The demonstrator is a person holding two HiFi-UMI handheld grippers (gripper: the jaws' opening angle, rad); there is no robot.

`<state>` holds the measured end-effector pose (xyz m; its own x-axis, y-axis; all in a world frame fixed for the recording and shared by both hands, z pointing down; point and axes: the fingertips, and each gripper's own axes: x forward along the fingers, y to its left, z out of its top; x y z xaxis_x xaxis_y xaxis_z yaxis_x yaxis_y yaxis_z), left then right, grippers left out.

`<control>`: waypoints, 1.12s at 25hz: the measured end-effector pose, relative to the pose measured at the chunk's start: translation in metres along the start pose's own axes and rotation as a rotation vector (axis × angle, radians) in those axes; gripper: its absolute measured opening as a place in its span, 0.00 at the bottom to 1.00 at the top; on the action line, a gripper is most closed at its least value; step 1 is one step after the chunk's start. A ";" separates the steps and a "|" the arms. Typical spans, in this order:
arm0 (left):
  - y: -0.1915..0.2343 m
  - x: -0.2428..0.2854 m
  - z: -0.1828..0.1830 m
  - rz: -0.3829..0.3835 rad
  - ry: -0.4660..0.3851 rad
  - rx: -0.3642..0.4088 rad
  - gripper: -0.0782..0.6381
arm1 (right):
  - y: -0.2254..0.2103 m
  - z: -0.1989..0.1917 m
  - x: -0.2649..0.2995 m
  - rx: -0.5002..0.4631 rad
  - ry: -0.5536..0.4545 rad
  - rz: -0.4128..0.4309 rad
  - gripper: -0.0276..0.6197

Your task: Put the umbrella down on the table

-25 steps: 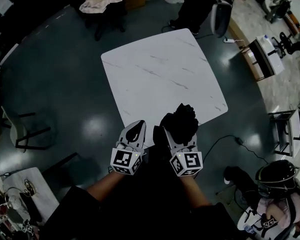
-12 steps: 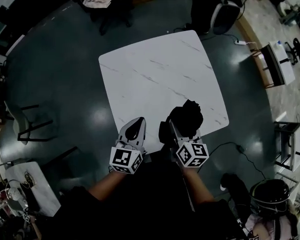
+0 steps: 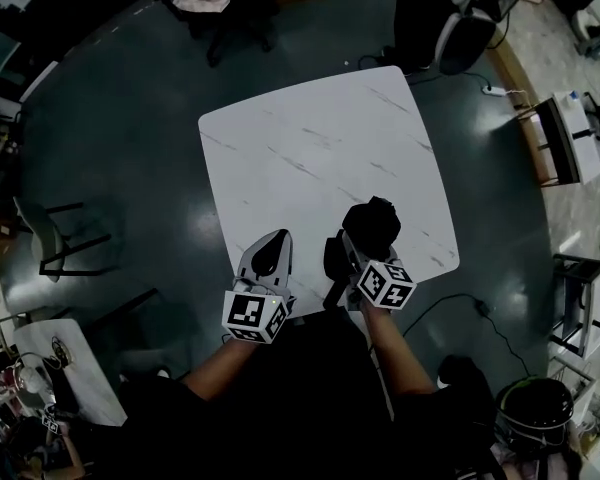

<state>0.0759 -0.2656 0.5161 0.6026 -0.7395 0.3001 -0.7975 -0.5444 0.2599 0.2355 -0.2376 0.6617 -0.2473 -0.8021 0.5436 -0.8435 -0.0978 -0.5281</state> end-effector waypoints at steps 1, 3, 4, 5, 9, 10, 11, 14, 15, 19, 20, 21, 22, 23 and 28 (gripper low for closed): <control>0.001 0.003 0.001 0.005 0.003 0.002 0.13 | -0.007 -0.002 0.007 0.021 0.018 -0.002 0.55; 0.002 0.008 0.002 0.010 0.008 0.001 0.13 | -0.019 -0.007 0.019 0.024 0.053 -0.010 0.55; 0.002 0.010 0.003 0.012 0.010 -0.005 0.13 | -0.024 -0.010 0.025 0.018 0.069 -0.015 0.55; 0.002 0.012 0.003 0.015 0.012 -0.014 0.13 | -0.028 -0.012 0.032 0.016 0.084 -0.020 0.55; -0.002 0.019 0.000 0.026 0.023 -0.032 0.13 | -0.044 -0.023 0.058 0.046 0.140 -0.042 0.55; -0.003 0.021 -0.001 0.027 0.026 -0.034 0.13 | -0.047 -0.024 0.064 0.050 0.150 -0.050 0.55; -0.004 0.022 -0.001 0.029 0.029 -0.035 0.13 | -0.050 -0.025 0.069 0.053 0.158 -0.060 0.55; -0.001 0.025 -0.001 0.040 0.036 -0.034 0.13 | -0.060 -0.029 0.083 0.073 0.181 -0.096 0.55; 0.002 0.025 -0.001 0.048 0.039 -0.033 0.13 | -0.063 -0.032 0.088 0.082 0.190 -0.106 0.55; 0.013 0.026 -0.002 0.082 0.049 -0.038 0.13 | -0.072 -0.041 0.104 0.106 0.224 -0.132 0.55; 0.014 0.027 -0.002 0.085 0.050 -0.040 0.13 | -0.074 -0.043 0.106 0.119 0.232 -0.136 0.56; 0.015 0.028 -0.003 0.086 0.051 -0.041 0.13 | -0.076 -0.045 0.108 0.137 0.238 -0.139 0.56; 0.014 0.028 -0.003 0.086 0.052 -0.041 0.13 | -0.079 -0.048 0.110 0.159 0.244 -0.142 0.56; 0.014 0.028 -0.003 0.083 0.053 -0.042 0.13 | -0.081 -0.051 0.111 0.181 0.252 -0.148 0.56; 0.011 0.025 -0.006 0.073 0.053 -0.045 0.13 | -0.086 -0.059 0.114 0.202 0.287 -0.152 0.57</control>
<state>0.0822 -0.2876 0.5320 0.5448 -0.7536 0.3679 -0.8379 -0.4708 0.2762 0.2521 -0.2856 0.8076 -0.2743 -0.5743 0.7713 -0.7772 -0.3400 -0.5296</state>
